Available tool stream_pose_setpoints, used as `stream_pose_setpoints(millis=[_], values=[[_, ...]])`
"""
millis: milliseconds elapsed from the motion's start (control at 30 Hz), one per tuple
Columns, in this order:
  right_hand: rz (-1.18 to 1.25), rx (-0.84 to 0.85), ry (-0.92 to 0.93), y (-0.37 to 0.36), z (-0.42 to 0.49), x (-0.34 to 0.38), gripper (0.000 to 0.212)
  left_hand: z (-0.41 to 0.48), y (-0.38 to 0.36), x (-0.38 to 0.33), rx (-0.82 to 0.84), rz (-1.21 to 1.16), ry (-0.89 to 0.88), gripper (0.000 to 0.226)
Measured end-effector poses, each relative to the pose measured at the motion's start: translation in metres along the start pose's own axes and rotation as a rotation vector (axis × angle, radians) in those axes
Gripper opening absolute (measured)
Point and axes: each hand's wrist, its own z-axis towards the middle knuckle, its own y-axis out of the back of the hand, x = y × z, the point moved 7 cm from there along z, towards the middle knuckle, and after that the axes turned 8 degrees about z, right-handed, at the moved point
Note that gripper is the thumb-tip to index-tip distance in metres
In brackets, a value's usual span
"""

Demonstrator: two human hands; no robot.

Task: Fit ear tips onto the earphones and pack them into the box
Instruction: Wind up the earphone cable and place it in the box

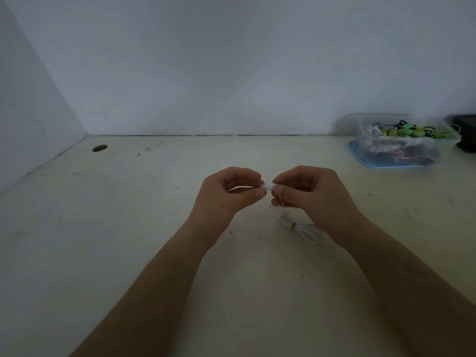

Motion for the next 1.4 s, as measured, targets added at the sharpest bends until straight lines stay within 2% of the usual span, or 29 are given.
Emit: stream_pose_setpoints(millis=[667,1167,1400], values=[[0.033,0.175,-0.01,-0.001,-0.003,0.002,0.011,-0.003,-0.008,0.001,0.141,-0.078,0.027,0.02],[-0.046,0.194,0.035,0.0,-0.003,0.005,0.008,-0.001,-0.014,0.006,0.155,-0.107,0.069,0.024],[0.052,0.168,-0.021,0.002,-0.002,0.0,0.01,-0.001,-0.012,0.001,0.186,-0.073,0.052,0.02]])
